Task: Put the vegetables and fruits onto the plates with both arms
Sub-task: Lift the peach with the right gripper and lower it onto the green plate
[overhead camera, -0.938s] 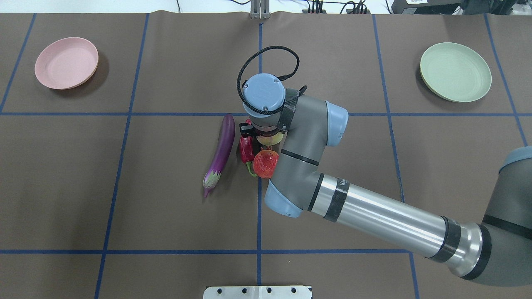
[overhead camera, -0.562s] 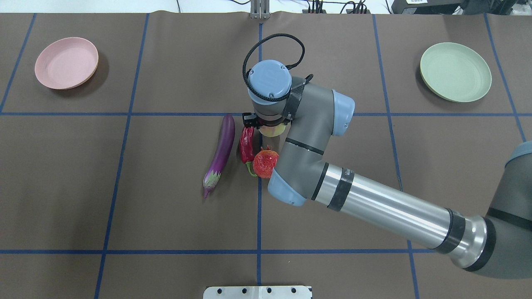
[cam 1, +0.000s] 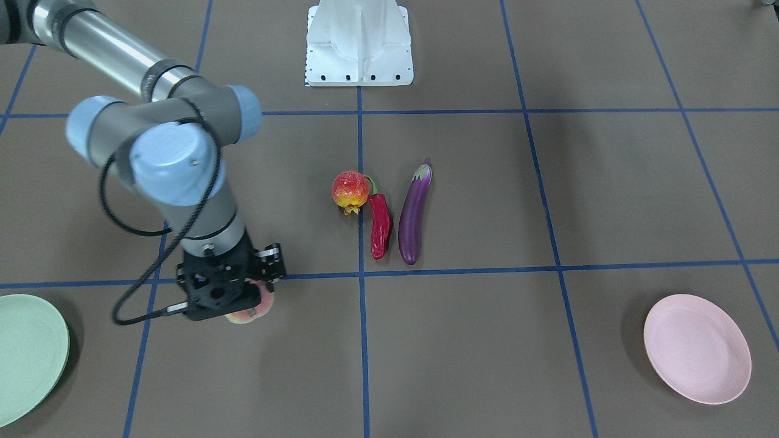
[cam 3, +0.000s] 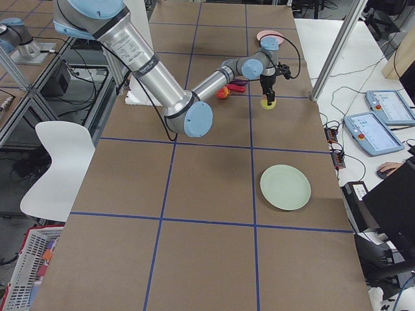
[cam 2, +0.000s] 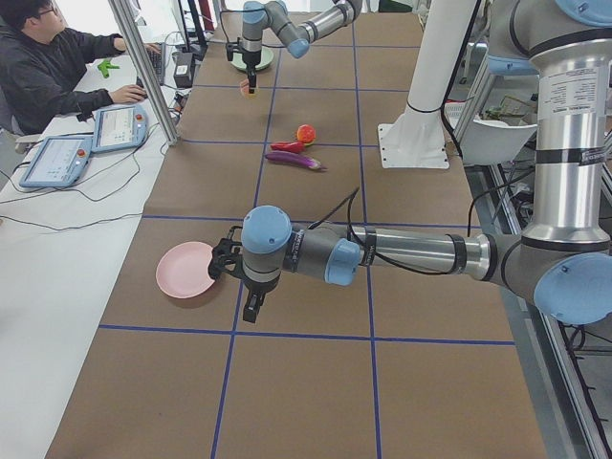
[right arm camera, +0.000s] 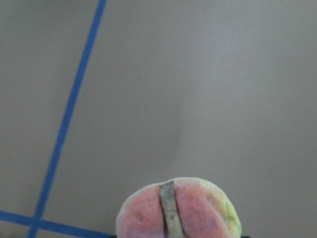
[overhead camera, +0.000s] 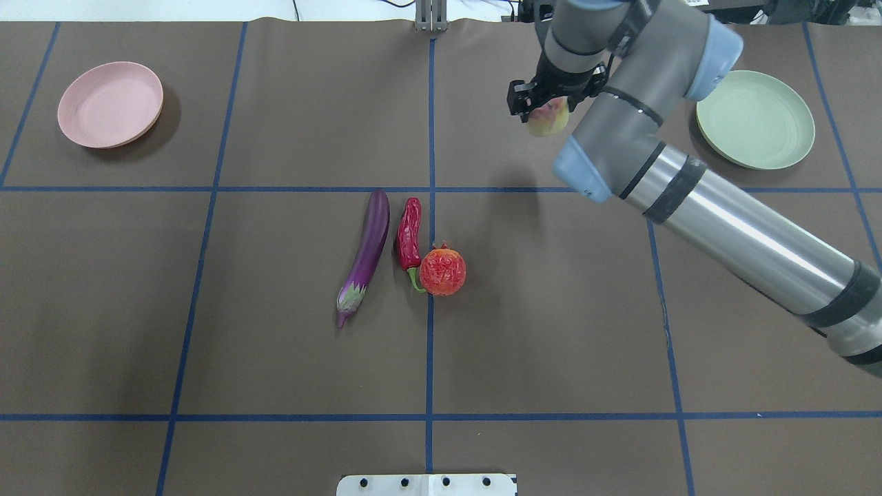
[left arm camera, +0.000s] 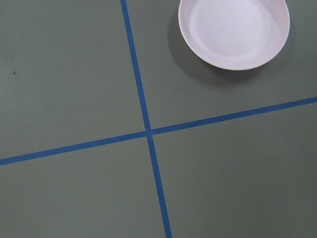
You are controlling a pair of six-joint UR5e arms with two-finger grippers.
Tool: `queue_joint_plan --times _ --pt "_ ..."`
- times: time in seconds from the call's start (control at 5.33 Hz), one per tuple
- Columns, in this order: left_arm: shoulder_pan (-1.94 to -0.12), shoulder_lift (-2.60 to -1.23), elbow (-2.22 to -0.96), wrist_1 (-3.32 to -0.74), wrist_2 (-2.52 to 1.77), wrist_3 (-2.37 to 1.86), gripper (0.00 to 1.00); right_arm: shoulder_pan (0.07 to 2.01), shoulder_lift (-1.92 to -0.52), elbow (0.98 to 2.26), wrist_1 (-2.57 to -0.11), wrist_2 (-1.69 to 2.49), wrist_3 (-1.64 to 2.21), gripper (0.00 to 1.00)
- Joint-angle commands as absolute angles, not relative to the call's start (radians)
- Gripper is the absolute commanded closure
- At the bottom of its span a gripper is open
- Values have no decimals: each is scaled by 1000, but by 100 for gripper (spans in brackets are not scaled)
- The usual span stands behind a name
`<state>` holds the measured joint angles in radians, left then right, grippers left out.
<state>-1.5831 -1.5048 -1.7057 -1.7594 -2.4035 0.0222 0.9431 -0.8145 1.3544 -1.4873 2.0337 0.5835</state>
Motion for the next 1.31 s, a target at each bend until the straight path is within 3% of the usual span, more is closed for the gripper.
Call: queue_joint_plan --times 0.0,0.19,0.56,0.75,0.94,1.12 --pt "-1583 -1503 -1707 -1759 -2404 23 0 1136 -985 1344 -1485 2153 224 100" --pt "-1583 -1503 -1706 -1758 -2404 23 0 1188 -1065 1315 -1391 2210 168 100" --pt "-1583 -1505 -1707 -1759 -2404 21 0 1256 -1107 1078 -1093 2293 167 100" --pt "-1583 -1505 -1707 -1759 -2404 23 0 1256 -1126 1081 -1086 2307 182 31" --pt "-1583 -1505 -1710 -1759 -2405 21 0 1262 -1124 1101 -1069 2334 292 1" --pt "-1583 -1505 -1710 -1766 -2405 21 0 1262 -1124 1212 -1074 2359 459 0"
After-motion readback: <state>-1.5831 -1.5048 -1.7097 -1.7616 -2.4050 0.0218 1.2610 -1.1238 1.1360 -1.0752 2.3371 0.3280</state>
